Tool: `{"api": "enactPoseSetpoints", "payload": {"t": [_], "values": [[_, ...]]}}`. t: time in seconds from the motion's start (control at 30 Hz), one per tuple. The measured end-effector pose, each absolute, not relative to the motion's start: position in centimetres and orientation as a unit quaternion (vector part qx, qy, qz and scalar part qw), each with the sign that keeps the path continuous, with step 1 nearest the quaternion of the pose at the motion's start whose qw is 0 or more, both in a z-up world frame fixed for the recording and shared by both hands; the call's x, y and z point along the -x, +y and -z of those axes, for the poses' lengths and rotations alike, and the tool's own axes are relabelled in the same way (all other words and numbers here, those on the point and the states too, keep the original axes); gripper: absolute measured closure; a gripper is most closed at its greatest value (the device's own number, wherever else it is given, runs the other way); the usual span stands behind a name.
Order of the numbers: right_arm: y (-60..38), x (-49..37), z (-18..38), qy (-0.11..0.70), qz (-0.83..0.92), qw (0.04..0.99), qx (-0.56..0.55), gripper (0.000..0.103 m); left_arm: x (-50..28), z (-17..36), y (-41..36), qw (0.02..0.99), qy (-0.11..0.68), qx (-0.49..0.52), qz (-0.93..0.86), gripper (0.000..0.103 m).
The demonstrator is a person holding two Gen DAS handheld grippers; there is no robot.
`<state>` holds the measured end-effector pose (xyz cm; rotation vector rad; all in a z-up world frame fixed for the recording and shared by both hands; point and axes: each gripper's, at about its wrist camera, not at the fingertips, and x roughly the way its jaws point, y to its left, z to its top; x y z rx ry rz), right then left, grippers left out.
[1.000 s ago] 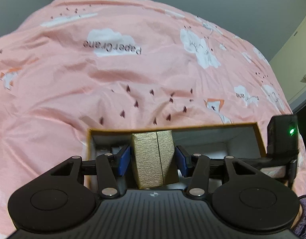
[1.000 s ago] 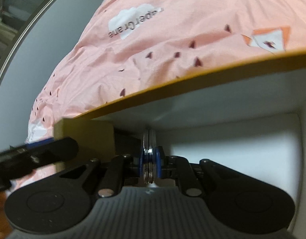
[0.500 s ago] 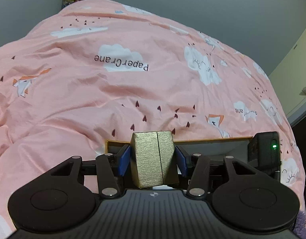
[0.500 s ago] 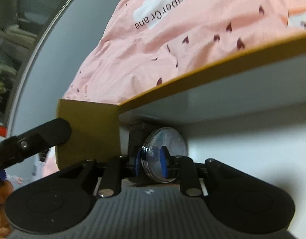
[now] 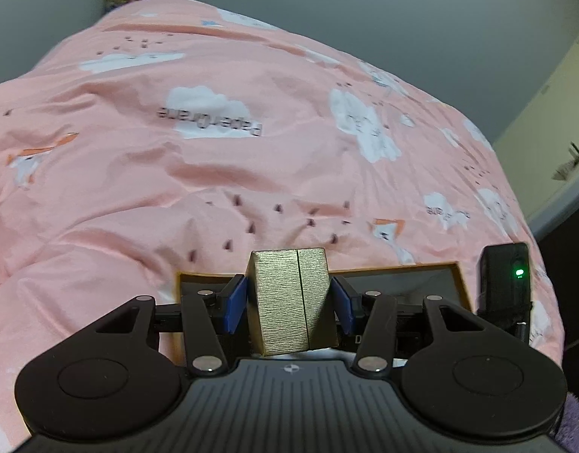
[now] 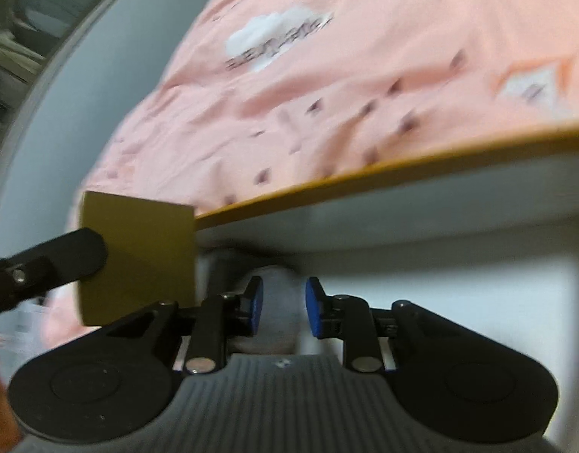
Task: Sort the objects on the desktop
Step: 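Open right tool releasing jar in box while left tool lowers gold box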
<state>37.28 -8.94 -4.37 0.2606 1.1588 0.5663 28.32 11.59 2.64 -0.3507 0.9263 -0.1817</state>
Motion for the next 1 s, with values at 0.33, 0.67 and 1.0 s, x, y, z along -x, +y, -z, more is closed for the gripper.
{"api": "enactPoseSetpoints", "payload": {"t": [0.33, 0.67, 1.0], "values": [[-10.6, -34.7, 2.3, 0.485, -0.235, 0.841, 0.049, 0.075, -30.5, 2.7, 6.3, 0.843, 0.517, 0.121, 0.081, 0.047], [-9.3, -34.2, 5.3, 0.5, -0.259, 0.821, 0.094, 0.076, -31.3, 5.0, 5.5, 0.829, 0.547, 0.102, 0.055, 0.047], [-8.2, -34.3, 5.4, 0.506, -0.287, 0.808, 0.095, 0.075, -31.3, 4.6, 5.7, 0.83, 0.544, 0.107, 0.063, 0.047]]}}
